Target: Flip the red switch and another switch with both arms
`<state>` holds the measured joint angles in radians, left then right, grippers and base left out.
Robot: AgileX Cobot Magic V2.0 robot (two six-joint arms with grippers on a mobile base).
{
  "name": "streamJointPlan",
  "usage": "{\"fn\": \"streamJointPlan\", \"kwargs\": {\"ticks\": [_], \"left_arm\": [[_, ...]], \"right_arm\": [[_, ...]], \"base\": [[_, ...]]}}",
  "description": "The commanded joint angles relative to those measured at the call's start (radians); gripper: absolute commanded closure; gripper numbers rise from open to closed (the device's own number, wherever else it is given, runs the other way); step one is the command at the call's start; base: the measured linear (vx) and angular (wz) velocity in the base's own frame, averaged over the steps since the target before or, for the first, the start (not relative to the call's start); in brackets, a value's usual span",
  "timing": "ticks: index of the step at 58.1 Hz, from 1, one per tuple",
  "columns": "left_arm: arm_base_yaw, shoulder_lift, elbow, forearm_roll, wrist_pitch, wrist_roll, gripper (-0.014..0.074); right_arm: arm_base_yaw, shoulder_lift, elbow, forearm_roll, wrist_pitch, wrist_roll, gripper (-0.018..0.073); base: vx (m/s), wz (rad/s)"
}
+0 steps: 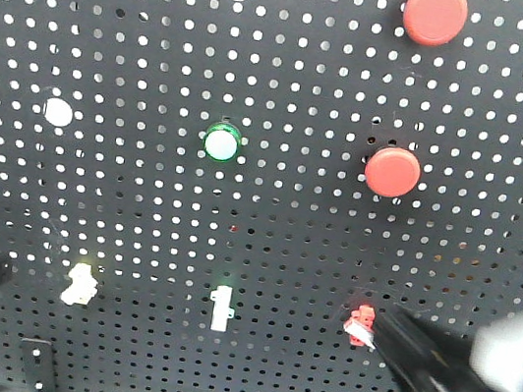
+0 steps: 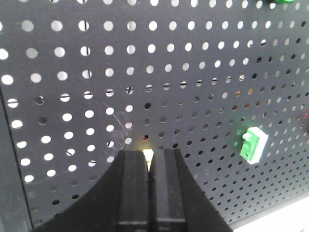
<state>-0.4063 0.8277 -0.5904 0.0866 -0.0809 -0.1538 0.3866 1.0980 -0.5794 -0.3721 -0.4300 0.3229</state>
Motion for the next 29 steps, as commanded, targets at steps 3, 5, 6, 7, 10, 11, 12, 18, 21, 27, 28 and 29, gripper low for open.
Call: {"fn": "streamJointPlan", "kwargs": {"ticks": [3,5,6,7,10,11,12,18,21,27,28,29], "left_arm": [[-0.006,-0.009,-0.026,-0.003,-0.1,-0.007,0.0594],[-0.006,-0.009,-0.026,-0.004,-0.1,-0.009,0.0594],[-0.006,-0.009,-0.026,-0.004,-0.1,-0.012,0.0594],[-0.006,-0.009,-0.026,-0.004,-0.1,-0.013,0.0594],[-0.006,-0.009,-0.026,-0.004,-0.101,-0.013,0.0594],[-0.006,-0.009,-0.026,-0.004,-0.102,-0.013,0.0594],[-0.006,-0.009,-0.026,-0.004,-0.102,-0.013,0.0594],[-0.006,-0.009,-0.026,-0.004,-0.113,-0.013,0.0594],[-0.006,-0.009,-0.026,-0.004,-0.119,-0.013,0.0594],[-0.006,-0.009,-0.026,-0.004,-0.124,-0.013,0.0594],[-0.006,-0.009,-0.026,-0.004,-0.126,-0.013,0.0594],[-0.006,-0.009,-0.026,-0.004,-0.127,-0.013,0.0594]], "right_arm": [[0.002,0.027,-0.053,0.004,-0.107,0.006,0.0566],[0.002,0.033,-0.053,0.004,-0.109,0.006,0.0566],[0.002,0.037,-0.053,0.004,-0.11,0.006,0.0566],[0.002,0.04,-0.053,0.004,-0.11,0.006,0.0566],[0.002,0.056,-0.053,0.004,-0.111,0.006,0.0566],[0.002,0.06,-0.053,0.004,-0.111,0.006,0.0566],[0.002,0.065,-0.053,0.004,-0.112,0.006,0.0566],[0.002,0.09,-0.053,0.007,-0.114,0.006,0.0566],[0.002,0.108,-0.052,0.009,-0.113,0.014,0.0566],[0.002,0.12,-0.05,-0.009,-0.08,0.091,0.0566],[0.002,0.12,-0.05,-0.015,-0.072,0.107,0.0566],[0.002,0.12,-0.05,-0.028,-0.057,0.134,0.0566]], "base": [[0.0,0.0],[0.0,0.0],[0.0,0.0],[0.0,0.0],[0.0,0.0],[0.0,0.0],[0.0,0.0],[0.0,0.0],[0.0,0.0],[0.0,0.0],[0.0,0.0],[0.0,0.0]]}}
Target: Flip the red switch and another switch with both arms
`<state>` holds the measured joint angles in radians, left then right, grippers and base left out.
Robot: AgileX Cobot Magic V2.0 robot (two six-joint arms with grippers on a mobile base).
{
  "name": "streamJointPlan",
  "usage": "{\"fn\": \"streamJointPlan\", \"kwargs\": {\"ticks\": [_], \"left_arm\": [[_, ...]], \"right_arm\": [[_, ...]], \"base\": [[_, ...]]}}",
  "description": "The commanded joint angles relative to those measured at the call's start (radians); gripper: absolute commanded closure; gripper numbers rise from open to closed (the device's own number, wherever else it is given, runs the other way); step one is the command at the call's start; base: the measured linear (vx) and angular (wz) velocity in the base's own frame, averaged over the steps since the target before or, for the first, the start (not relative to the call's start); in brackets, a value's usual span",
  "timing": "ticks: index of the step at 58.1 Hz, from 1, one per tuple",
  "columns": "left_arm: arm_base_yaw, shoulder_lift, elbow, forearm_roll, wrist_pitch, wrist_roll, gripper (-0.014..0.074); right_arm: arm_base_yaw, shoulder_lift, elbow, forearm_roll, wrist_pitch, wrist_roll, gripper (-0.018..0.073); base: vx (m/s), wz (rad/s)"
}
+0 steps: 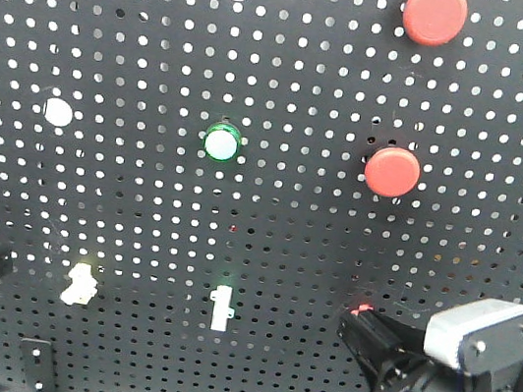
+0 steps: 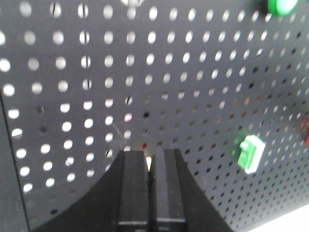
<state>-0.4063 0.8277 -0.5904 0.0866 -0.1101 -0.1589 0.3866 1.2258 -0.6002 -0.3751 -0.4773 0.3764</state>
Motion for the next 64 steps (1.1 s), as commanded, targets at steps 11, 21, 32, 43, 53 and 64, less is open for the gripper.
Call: {"fn": "streamJointPlan", "kwargs": {"ticks": [11,21,32,43,53,64], "left_arm": [[-0.006,-0.009,-0.026,-0.004,-0.107,-0.008,0.0594],[-0.006,-0.009,-0.026,-0.004,-0.112,-0.008,0.0594],[-0.006,-0.009,-0.026,-0.004,-0.113,-0.008,0.0594],[-0.006,-0.009,-0.026,-0.003,-0.113,-0.008,0.0594],[-0.006,-0.009,-0.026,-0.003,-0.113,-0.008,0.0594],[-0.006,-0.009,-0.026,-0.003,-0.113,-0.008,0.0594]], "right_arm": [[0.055,-0.008,-0.029,-0.201,0.096,0.23,0.0566],[0.129,-0.008,-0.029,-0.293,0.208,0.342,0.0566],[0.139,-0.019,-0.029,-0.307,0.218,0.345,0.0566],[0.139,-0.087,-0.029,-0.307,0.185,0.343,0.0566],[0.139,-0.159,-0.029,-0.308,0.18,0.342,0.0566],[0.139,-0.19,-0.029,-0.308,0.18,0.342,0.0566]], "base": [[0.0,0.0],[0.0,0.0],[0.0,0.0],[0.0,0.0],[0.0,0.0],[0.0,0.0]]}}
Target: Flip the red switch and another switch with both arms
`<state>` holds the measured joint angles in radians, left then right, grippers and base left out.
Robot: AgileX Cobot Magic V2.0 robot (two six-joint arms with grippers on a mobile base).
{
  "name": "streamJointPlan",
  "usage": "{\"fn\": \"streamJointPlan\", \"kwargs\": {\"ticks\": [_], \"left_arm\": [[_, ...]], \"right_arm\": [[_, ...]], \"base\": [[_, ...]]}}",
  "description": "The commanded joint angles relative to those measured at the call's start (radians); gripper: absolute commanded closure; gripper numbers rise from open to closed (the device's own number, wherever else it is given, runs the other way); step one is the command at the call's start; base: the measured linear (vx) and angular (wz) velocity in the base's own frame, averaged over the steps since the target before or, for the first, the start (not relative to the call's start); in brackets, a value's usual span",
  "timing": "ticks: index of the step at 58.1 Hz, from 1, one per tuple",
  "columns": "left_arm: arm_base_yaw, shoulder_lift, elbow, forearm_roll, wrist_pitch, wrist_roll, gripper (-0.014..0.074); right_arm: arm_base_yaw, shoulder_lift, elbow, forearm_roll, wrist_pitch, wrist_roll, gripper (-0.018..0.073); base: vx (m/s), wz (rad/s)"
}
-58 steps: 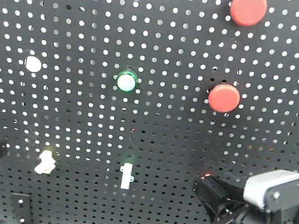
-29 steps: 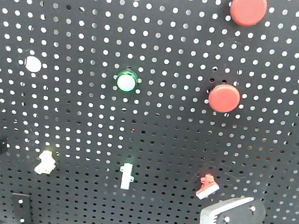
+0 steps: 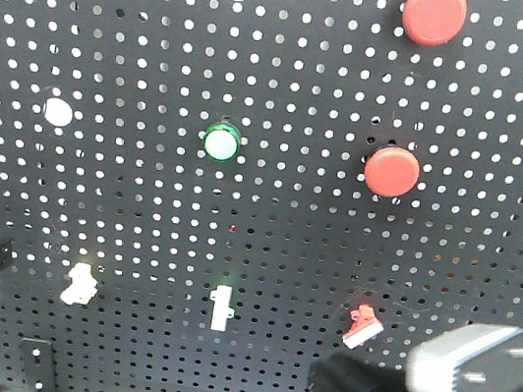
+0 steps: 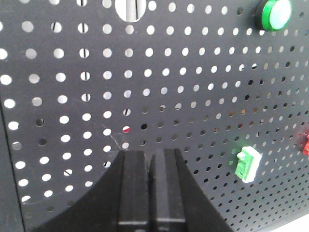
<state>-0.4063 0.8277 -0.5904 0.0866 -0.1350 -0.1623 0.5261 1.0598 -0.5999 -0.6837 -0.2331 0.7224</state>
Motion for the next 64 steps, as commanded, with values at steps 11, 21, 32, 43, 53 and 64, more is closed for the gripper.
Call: {"fn": "streamJointPlan", "kwargs": {"ticks": [11,21,32,43,53,64], "left_arm": [[-0.006,-0.009,-0.026,-0.003,-0.088,-0.005,0.0594],[-0.006,-0.009,-0.026,-0.003,-0.088,-0.005,0.0594],[-0.005,-0.032,-0.009,-0.003,-0.088,0.006,0.0594],[0.083,-0.221,0.149,-0.004,-0.15,0.152,0.0594],[0.215,-0.43,0.322,-0.039,-0.142,0.208,0.0594],[0.343,-0.63,0.504,-0.087,-0.115,0.207,0.0594]], "right_arm": [[-0.001,-0.024,-0.03,0.0,-0.065,-0.004,0.0566],[-0.001,-0.024,-0.03,0.0,-0.065,-0.004,0.0566],[-0.001,-0.024,-0.03,0.0,-0.065,-0.004,0.0566],[-0.001,-0.024,-0.03,0.0,-0.065,-0.004,0.0566],[-0.001,-0.024,-0.03,0.0,-0.065,-0.004,0.0566],[-0.001,-0.024,-0.03,0.0,-0.065,-0.004,0.0566]], "base": [[0.0,0.0],[0.0,0.0],[0.0,0.0],[0.0,0.0],[0.0,0.0],[0.0,0.0]]}}
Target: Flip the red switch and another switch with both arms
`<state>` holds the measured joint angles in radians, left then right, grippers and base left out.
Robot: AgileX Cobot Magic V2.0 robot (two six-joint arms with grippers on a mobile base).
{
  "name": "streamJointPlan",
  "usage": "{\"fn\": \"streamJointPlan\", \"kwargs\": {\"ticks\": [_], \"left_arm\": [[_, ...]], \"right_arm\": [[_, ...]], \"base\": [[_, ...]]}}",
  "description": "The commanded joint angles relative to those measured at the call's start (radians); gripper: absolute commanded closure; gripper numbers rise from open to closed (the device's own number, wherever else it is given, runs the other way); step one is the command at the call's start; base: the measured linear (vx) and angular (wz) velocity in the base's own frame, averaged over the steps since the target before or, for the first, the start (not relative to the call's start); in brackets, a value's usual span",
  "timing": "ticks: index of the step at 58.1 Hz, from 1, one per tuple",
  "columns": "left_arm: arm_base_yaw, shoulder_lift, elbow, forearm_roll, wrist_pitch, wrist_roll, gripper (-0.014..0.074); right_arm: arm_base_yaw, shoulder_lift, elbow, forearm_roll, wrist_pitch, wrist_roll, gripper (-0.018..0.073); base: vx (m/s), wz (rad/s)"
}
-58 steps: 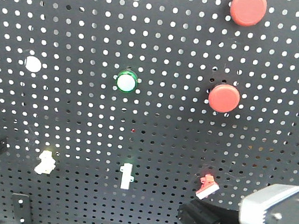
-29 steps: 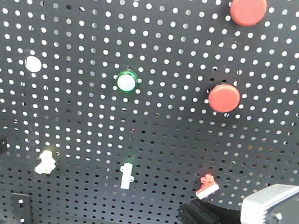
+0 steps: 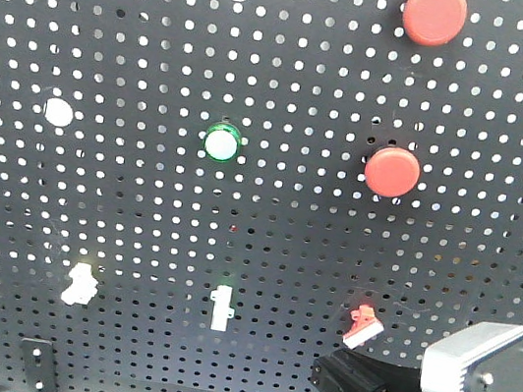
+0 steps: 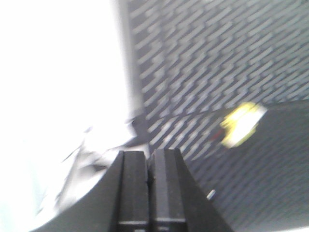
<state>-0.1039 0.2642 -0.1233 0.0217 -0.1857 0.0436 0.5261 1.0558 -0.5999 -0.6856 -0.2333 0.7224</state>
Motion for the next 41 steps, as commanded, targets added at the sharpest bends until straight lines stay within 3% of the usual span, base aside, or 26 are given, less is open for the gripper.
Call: {"fn": "streamJointPlan", "kwargs": {"ticks": [1,9,13,41], "left_arm": [[0.045,-0.08,0.051,-0.022,-0.064,-0.001,0.0594],[0.05,-0.233,0.176,-0.022,-0.071,-0.038,0.0594],[0.041,-0.305,0.166,-0.022,0.076,-0.071,0.0594],[0.04,-0.271,0.169,-0.022,0.148,-0.073,0.0594]], "right_arm": [[-0.001,-0.02,-0.03,0.002,-0.064,-0.004,0.0566],[-0.001,-0.02,-0.03,0.002,-0.064,-0.004,0.0566],[-0.001,-0.02,-0.03,0.002,-0.064,-0.004,0.0566],[-0.001,-0.02,-0.027,0.002,-0.064,-0.004,0.0566]], "base": [[0.0,0.0],[0.0,0.0],[0.0,0.0],[0.0,0.0]]}}
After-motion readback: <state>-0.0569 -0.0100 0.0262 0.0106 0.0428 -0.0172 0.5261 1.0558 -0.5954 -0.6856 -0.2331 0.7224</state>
